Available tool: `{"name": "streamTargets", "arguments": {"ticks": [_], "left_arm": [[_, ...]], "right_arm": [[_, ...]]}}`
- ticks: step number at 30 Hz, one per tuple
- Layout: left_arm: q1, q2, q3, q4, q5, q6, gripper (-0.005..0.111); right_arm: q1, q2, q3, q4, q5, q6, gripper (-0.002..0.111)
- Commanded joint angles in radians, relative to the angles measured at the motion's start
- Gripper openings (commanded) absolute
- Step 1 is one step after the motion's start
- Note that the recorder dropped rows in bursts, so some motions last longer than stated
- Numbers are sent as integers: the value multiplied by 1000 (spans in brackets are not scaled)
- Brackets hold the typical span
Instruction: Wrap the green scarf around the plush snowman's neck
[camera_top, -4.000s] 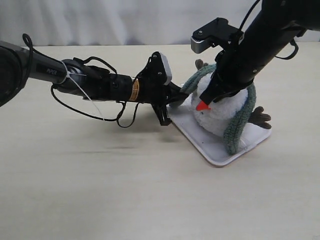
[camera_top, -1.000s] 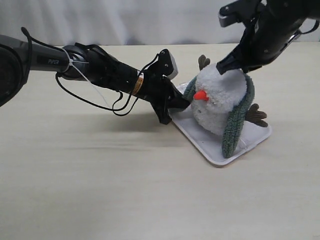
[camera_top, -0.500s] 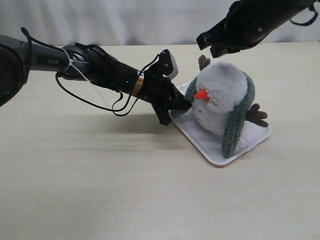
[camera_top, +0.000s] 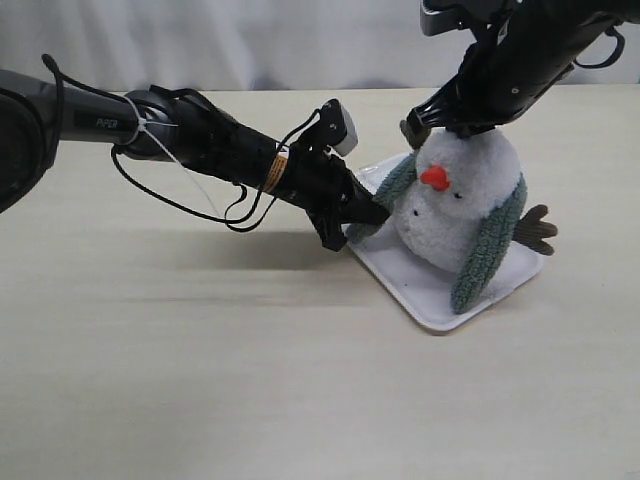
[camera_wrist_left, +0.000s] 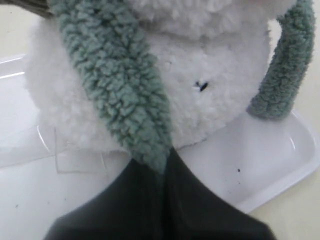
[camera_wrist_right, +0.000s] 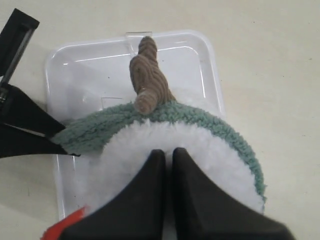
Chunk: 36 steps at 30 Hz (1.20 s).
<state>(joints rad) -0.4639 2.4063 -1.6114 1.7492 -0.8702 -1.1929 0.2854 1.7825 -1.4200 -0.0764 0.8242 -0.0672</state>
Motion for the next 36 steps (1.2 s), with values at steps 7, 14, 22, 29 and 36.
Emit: {"name": "streamTargets", "arguments": {"ticks": [7,14,22,29,36], "left_arm": [[-2,19,-8,-5,-28,-45,0],[-2,24,-8,-5,-23,-43,0],[-2,24,-8,-5,-26,-55,0],[0,17,-8,-5,-67,0,21],[0,-30,-8,-5,18,21,61]], "right_arm": [[-4,11,7,-26,38,10,5],[-4,11,7,-26,38,10,5],[-4,11,7,-26,38,10,5],[-4,11,2,-26,38,8,5],[-4,-68,-33,-18,44,1,6]]}}
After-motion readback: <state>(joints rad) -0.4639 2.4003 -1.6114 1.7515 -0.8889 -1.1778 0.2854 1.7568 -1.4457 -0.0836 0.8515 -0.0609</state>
